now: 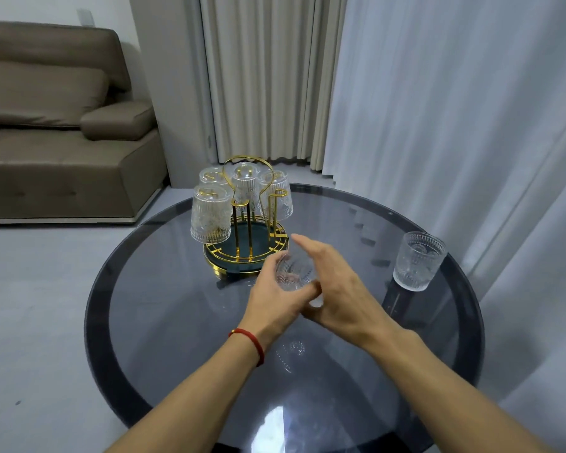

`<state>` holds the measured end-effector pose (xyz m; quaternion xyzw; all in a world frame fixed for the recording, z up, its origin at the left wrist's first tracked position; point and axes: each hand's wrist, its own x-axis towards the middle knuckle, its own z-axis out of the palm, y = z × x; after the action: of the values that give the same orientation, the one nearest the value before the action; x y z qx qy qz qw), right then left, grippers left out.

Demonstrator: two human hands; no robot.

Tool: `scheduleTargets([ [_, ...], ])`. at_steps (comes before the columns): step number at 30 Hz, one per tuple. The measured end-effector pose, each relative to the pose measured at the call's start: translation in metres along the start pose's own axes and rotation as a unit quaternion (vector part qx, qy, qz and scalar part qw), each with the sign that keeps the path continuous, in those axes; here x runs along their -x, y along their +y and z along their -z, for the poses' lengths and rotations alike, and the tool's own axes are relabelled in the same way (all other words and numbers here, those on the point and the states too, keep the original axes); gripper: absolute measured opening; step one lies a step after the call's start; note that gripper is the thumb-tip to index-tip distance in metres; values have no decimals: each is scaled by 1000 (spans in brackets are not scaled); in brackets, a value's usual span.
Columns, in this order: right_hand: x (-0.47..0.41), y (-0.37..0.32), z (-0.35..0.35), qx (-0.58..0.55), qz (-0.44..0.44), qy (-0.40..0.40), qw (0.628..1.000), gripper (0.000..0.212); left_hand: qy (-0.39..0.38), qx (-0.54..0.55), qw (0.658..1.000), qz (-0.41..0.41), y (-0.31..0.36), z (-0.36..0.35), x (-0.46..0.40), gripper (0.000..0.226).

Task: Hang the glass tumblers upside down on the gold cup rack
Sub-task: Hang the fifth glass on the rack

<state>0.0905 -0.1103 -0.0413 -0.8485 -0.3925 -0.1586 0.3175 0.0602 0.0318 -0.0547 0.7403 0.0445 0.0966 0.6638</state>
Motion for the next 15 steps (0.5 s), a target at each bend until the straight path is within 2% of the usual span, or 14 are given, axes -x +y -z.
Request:
scheduleTargets([
  [2,-3,-1,-1,-46,-36,3,998,96,17,75,997,23,1,7,-1,78],
  [3,-4,0,-1,-73,-90,5,993,89,17,131,990,43,3,11,-2,77],
  [4,-6,2,0,-108,-159,-7,981,86,15,184,981,61,4,15,-3,79],
  [6,-6,3,-1,-238,-271,-57,931,75,9,239,968,81,6,22,-5,78],
  [8,-8,1,-8,-342,-293,-50,891,58,-14,259,963,74,7,29,-5,67],
  [10,-14,2,-13,-384,-301,14,873,50,-36,267,961,57,4,33,-8,59],
  [12,-24,3,-12,-345,-306,83,883,50,-4,193,981,34,-1,38,-12,62],
  [14,-36,3,-5,-210,-273,145,928,53,72,10,997,-7,-14,44,-17,64],
  [15,-42,4,0,-149,-247,180,940,54,107,-105,988,-38,-22,48,-19,60],
])
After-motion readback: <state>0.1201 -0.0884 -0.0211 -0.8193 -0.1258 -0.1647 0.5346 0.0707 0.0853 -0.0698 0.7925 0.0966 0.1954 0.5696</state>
